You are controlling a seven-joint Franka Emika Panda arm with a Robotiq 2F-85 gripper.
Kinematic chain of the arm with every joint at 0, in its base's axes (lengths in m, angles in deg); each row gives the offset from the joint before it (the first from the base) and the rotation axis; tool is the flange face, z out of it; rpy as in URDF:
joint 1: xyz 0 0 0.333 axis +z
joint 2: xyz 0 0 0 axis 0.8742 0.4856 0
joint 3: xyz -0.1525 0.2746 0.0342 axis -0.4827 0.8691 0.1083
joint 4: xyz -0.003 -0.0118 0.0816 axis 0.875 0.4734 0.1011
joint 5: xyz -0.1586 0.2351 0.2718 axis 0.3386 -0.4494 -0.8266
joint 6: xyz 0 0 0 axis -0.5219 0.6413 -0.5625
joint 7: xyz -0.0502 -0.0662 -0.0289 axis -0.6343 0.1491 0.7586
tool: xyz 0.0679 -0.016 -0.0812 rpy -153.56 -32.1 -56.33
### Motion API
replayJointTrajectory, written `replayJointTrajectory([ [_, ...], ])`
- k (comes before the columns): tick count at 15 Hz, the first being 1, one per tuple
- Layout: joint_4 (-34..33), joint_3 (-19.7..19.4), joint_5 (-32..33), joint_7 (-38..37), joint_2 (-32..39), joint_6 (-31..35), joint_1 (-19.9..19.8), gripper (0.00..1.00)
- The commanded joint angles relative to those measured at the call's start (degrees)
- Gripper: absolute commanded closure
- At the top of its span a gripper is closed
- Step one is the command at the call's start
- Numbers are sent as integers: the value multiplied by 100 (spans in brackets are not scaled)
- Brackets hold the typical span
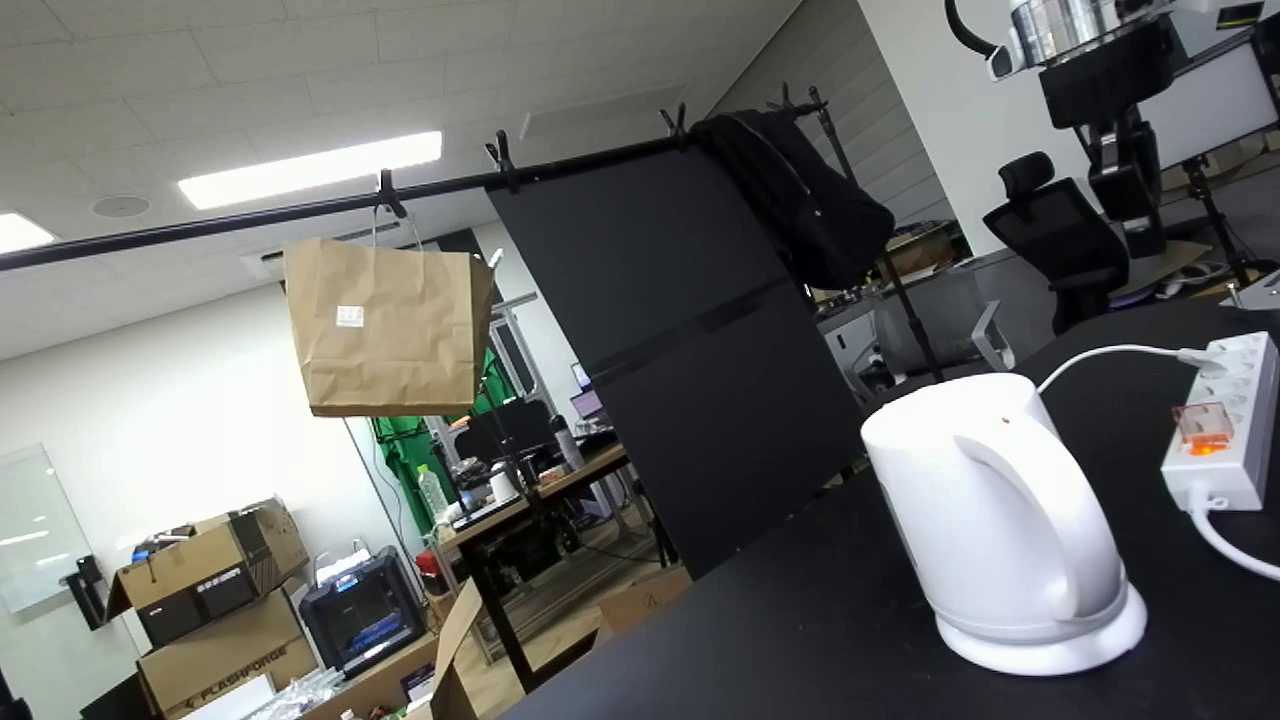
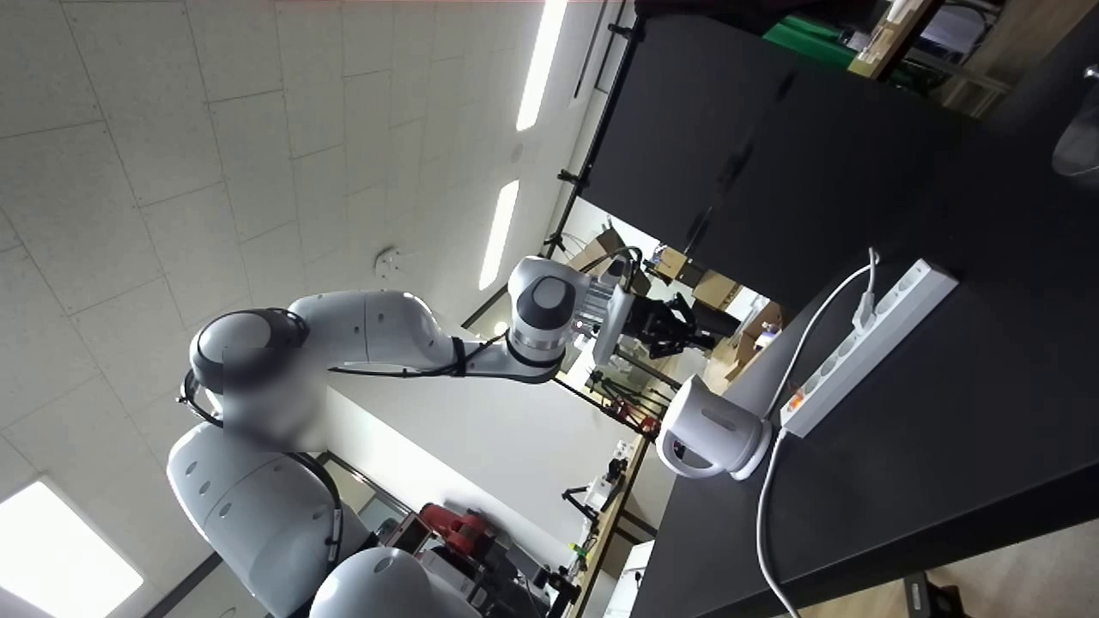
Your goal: Turn off the switch on the extension cord
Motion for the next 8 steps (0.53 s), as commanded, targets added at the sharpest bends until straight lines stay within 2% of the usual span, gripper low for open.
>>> replayJointTrajectory([
  [1,-7,46,15,-15,-5,-18,-43,99],
  [5,-34,58,367,-230,168,273,59,100],
  [8,-8,111,353,-202,380,529,65,100],
])
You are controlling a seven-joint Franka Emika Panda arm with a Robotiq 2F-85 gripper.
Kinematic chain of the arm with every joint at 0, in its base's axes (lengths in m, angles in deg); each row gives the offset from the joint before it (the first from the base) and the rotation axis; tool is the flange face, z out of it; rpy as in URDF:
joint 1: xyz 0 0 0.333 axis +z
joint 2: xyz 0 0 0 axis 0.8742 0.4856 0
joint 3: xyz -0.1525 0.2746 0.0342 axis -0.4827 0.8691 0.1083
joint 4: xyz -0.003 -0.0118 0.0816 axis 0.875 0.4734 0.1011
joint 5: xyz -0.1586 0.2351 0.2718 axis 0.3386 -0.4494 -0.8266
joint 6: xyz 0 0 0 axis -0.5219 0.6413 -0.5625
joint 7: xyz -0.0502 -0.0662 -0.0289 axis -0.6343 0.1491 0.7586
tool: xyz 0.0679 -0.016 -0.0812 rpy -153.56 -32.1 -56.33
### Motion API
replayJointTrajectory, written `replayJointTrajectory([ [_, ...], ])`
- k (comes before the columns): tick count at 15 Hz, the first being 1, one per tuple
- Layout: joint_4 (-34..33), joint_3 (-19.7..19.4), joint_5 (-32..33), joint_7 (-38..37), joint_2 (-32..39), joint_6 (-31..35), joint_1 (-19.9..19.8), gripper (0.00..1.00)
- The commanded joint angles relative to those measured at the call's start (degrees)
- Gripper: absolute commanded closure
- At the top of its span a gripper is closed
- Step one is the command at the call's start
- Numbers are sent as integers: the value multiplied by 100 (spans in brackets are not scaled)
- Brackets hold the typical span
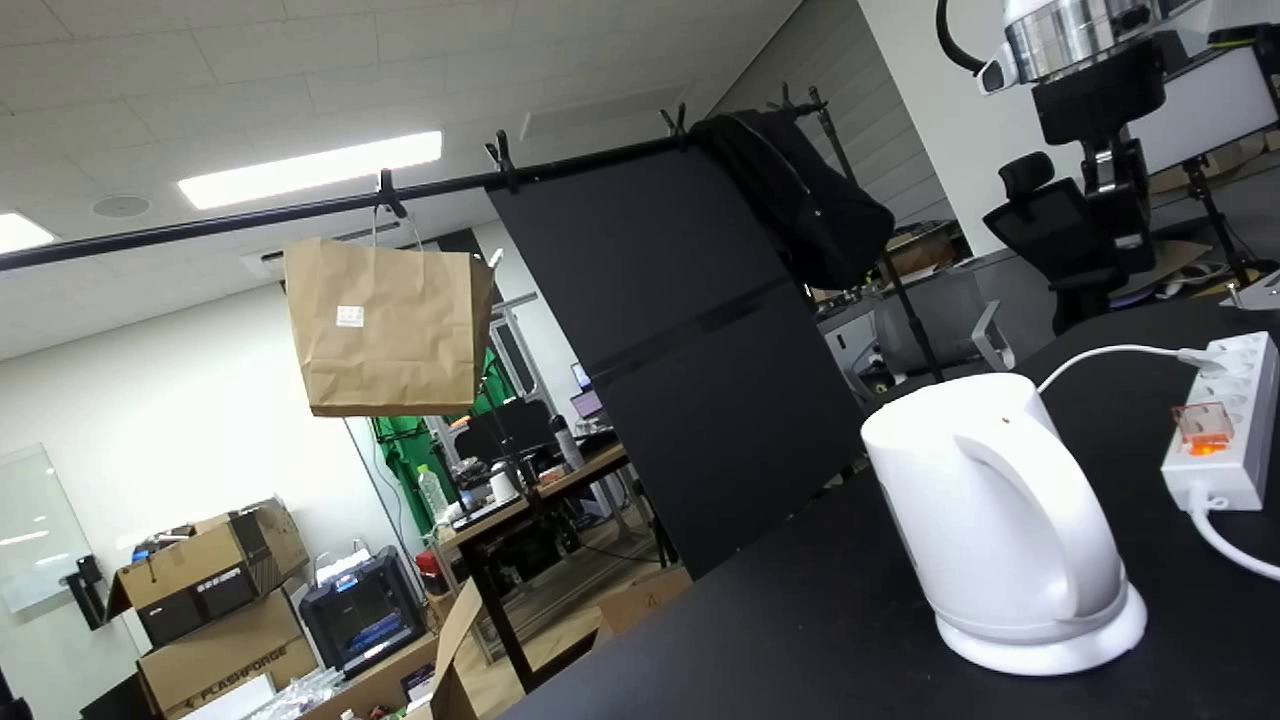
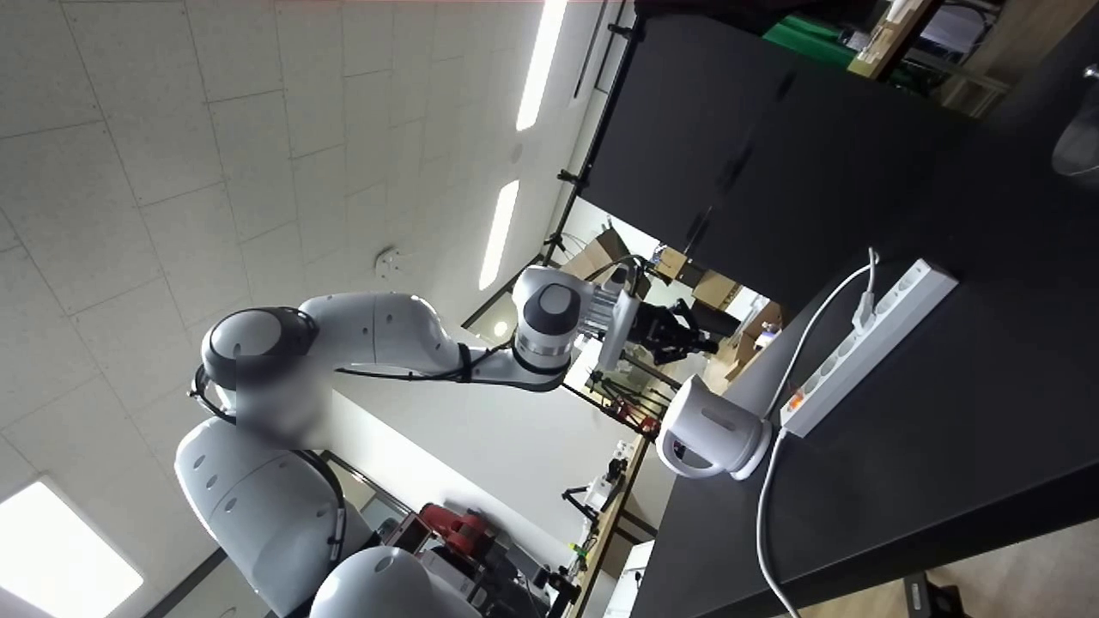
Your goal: Turn off the switch on the extension cord
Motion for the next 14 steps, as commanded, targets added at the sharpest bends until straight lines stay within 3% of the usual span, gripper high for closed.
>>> replayJointTrajectory([
  [1,-4,41,88,-166,285,332,19,100],
  [14,8,346,-180,41,1296,1444,-209,100],
])
